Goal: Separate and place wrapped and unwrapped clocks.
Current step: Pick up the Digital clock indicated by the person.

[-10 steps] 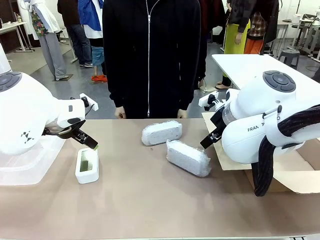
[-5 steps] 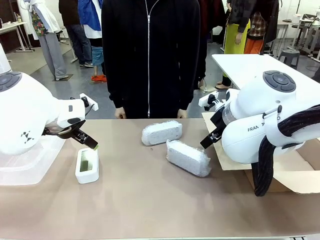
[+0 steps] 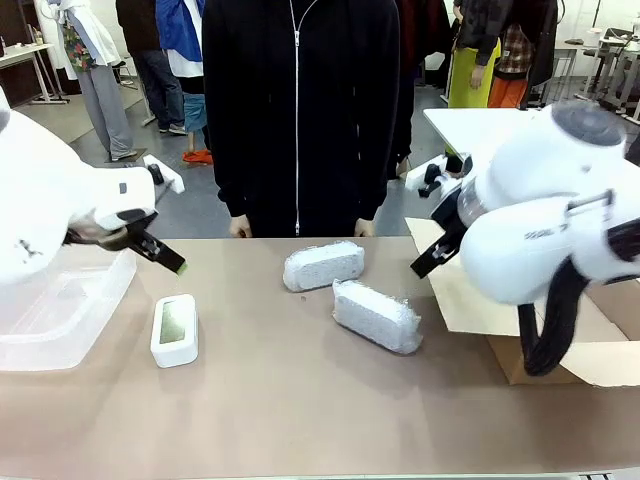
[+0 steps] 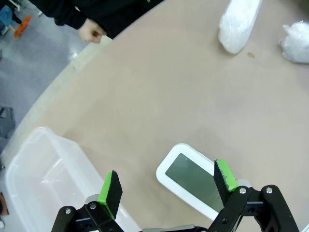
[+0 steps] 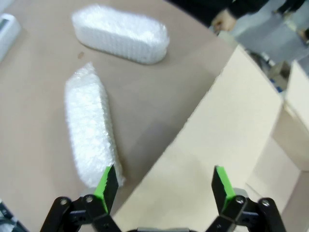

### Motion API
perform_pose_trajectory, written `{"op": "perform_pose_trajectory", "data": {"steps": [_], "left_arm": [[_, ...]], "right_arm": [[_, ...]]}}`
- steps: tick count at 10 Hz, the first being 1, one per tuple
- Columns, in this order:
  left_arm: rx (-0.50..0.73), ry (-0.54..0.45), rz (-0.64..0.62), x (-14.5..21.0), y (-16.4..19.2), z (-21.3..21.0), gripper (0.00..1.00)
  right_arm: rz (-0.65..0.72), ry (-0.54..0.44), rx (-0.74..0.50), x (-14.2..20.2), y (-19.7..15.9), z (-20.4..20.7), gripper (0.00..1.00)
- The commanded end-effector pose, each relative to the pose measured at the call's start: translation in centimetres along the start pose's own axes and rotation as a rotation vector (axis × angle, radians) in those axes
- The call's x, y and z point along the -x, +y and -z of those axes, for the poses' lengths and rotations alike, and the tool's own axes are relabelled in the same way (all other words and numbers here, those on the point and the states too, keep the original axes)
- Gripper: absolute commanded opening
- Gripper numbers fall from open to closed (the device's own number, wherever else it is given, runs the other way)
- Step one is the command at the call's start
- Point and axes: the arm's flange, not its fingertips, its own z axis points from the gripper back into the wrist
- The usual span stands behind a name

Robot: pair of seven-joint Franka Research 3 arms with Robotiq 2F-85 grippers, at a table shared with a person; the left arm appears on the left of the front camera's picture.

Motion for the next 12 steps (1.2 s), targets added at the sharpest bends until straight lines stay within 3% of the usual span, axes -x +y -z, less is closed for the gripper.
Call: {"op": "perform_pose_trajectory", "data": {"steps": [1,3,4,8,12], "left_arm": [[0.061,-0.002,0.037,0.6,-0.1,-5.5,1.00],[0.228,-0.073,0.066,2.1,-0.5,-9.5,1.00],[0.256,-0.106,0.089,3.0,-0.9,-11.3,1.00],[0.345,-0.197,0.208,6.1,-2.2,-15.4,1.00],[0.365,-0.168,0.208,7.3,-1.6,-15.1,1.00]], "right_arm": [[-0.100,-0.014,-0.072,-0.4,-0.2,-6.0,1.00],[-0.205,-0.087,-0.231,0.5,0.8,-10.0,1.00],[-0.239,-0.125,-0.279,1.4,1.5,-11.8,1.00],[-0.345,-0.215,-0.341,4.9,3.2,-15.0,1.00],[-0.311,-0.247,-0.336,5.4,2.9,-14.9,1.00]]}}
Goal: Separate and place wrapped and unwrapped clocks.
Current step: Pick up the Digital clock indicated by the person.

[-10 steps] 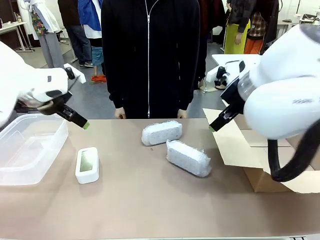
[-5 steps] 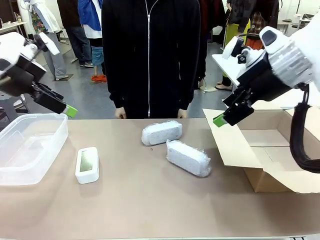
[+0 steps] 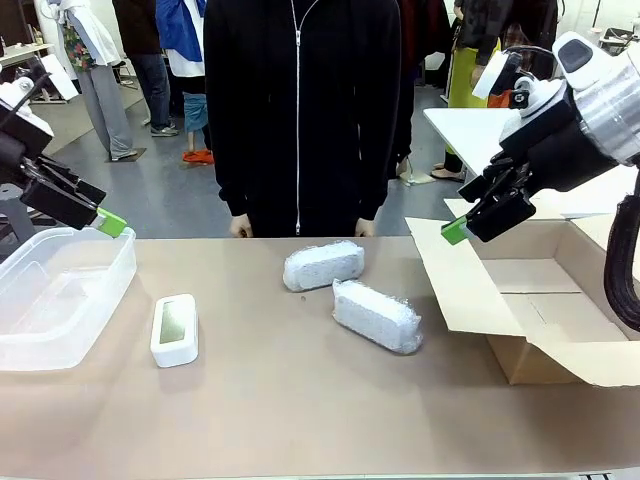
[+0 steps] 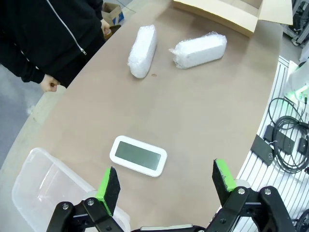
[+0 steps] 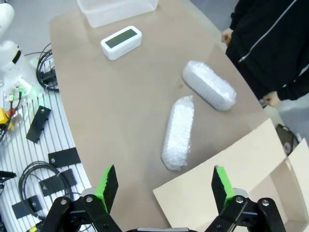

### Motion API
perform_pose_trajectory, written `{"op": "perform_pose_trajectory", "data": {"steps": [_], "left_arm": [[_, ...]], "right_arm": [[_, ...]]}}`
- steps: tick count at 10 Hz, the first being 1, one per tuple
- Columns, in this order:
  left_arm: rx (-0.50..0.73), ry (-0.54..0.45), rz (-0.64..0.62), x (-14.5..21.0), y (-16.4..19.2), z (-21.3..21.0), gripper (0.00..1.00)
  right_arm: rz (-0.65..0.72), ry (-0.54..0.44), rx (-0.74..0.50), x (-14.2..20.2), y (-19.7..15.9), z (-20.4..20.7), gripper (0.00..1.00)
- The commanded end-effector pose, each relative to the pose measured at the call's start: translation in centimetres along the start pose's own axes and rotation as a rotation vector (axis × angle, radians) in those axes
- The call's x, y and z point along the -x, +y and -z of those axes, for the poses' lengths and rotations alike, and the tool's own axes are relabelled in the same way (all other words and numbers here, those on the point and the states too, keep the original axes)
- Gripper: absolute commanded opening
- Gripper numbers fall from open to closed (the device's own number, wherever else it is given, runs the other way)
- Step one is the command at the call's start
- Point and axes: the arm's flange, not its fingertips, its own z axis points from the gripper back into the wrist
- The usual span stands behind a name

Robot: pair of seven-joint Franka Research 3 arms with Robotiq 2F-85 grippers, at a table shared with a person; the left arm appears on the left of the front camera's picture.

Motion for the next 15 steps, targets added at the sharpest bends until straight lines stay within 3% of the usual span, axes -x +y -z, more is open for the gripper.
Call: {"op": "perform_pose_trajectory", "data": {"steps": [1,2,3,15], "left_arm": [[0.029,-0.004,0.026,5.8,-2.2,3.1,1.00],[0.017,-0.006,0.020,5.6,-2.1,3.9,1.00],[0.004,0.005,0.002,0.1,0.1,0.2,1.00],[0.004,0.005,0.002,0.1,0.1,0.2,1.00]], "right_arm": [[-0.007,-0.024,-0.005,3.9,2.4,2.6,1.00],[0.011,-0.029,0.068,3.7,2.4,3.5,1.00],[0.000,0.001,0.001,0.0,0.0,0.1,1.00],[0.000,0.001,0.001,0.0,0.0,0.1,1.00]]}}
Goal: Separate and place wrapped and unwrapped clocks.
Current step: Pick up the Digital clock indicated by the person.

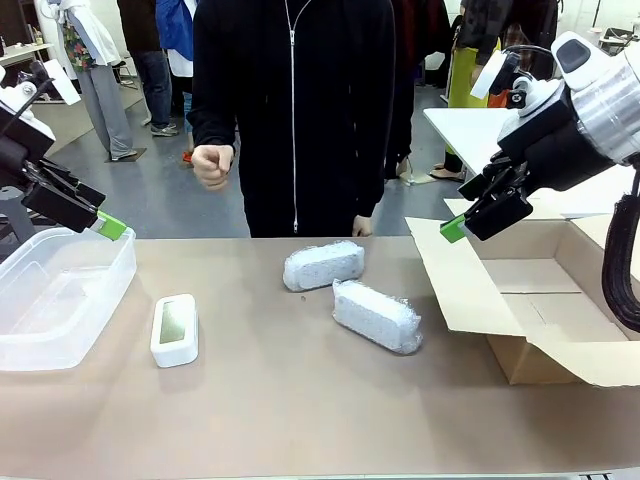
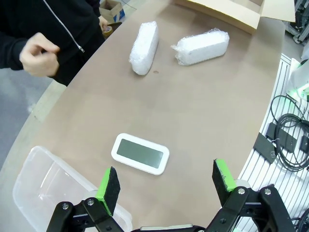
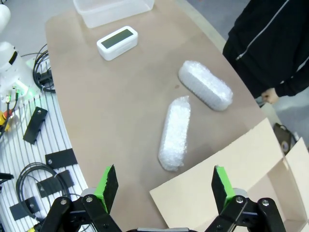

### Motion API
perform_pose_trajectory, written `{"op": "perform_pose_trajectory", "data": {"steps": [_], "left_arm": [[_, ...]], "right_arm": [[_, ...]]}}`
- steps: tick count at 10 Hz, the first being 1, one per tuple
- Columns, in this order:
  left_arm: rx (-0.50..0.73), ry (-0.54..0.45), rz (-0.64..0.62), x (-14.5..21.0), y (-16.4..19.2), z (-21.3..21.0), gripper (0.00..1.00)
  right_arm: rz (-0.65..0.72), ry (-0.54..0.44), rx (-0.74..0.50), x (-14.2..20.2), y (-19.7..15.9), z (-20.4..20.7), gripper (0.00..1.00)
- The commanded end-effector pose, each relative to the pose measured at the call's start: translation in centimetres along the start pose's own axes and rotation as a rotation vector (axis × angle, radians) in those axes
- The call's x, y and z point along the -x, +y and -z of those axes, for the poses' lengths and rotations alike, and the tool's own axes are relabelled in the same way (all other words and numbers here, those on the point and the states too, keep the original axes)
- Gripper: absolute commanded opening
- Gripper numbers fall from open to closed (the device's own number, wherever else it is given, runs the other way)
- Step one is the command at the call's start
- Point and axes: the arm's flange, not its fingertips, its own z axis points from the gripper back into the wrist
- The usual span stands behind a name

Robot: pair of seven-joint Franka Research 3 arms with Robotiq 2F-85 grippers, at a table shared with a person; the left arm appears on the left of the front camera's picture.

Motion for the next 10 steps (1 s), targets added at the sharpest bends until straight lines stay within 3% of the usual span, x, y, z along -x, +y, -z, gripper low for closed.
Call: {"op": "perform_pose_trajectory", "data": {"steps": [1,10], "left_arm": [[0.013,-0.008,-0.003,0.03,-0.06,-0.10,1.00],[0.013,-0.008,-0.003,0.03,-0.06,-0.10,1.00]], "right_arm": [[-0.001,-0.001,-0.016,0.10,0.09,-0.09,1.00],[-0.001,-0.001,-0.016,0.10,0.09,-0.09,1.00]]}}
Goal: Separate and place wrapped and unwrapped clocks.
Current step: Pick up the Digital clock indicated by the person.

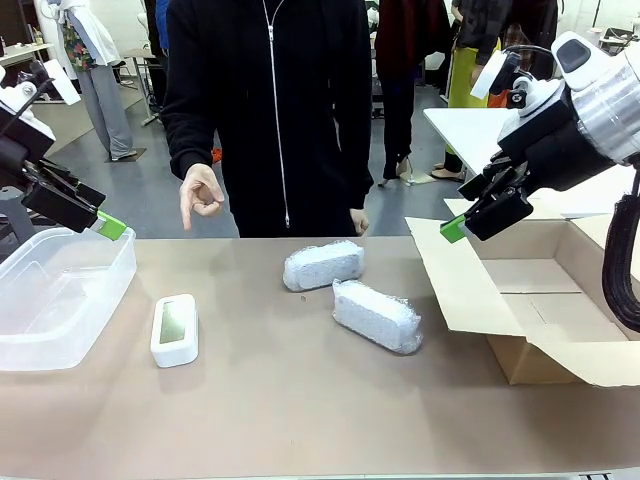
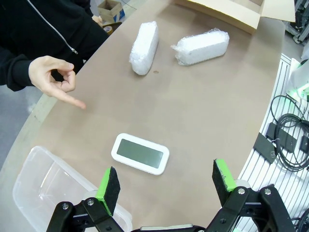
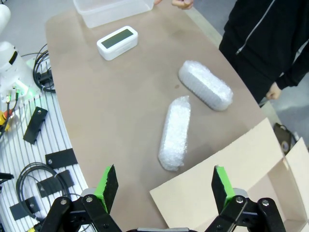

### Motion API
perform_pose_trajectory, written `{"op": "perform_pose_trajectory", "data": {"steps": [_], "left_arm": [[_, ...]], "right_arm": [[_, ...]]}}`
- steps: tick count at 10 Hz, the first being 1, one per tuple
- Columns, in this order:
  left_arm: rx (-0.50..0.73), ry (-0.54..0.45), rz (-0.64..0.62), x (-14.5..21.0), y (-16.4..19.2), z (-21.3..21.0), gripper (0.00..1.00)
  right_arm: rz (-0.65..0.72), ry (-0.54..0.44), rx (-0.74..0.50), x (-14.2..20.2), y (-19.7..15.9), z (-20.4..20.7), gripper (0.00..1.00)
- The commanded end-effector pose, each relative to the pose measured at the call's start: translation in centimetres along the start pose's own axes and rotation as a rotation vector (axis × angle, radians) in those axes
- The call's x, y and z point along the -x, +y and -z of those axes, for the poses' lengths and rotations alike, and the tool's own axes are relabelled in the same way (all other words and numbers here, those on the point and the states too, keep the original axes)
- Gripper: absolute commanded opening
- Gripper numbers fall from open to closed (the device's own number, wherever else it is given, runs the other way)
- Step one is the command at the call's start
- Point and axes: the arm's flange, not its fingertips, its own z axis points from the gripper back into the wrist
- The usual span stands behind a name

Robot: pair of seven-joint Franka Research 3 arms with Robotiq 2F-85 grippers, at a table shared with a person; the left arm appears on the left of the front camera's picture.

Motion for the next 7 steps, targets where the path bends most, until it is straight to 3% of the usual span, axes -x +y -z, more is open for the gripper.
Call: {"op": "perform_pose_trajectory", "data": {"steps": [1,7], "left_arm": [[0.013,-0.008,-0.003,0.03,-0.06,-0.10,1.00],[0.000,0.000,0.000,0.00,0.00,0.00,1.00]], "right_arm": [[-0.001,-0.001,-0.015,0.10,0.08,-0.06,1.00],[-0.001,-0.001,-0.015,0.10,0.08,-0.06,1.00]]}}
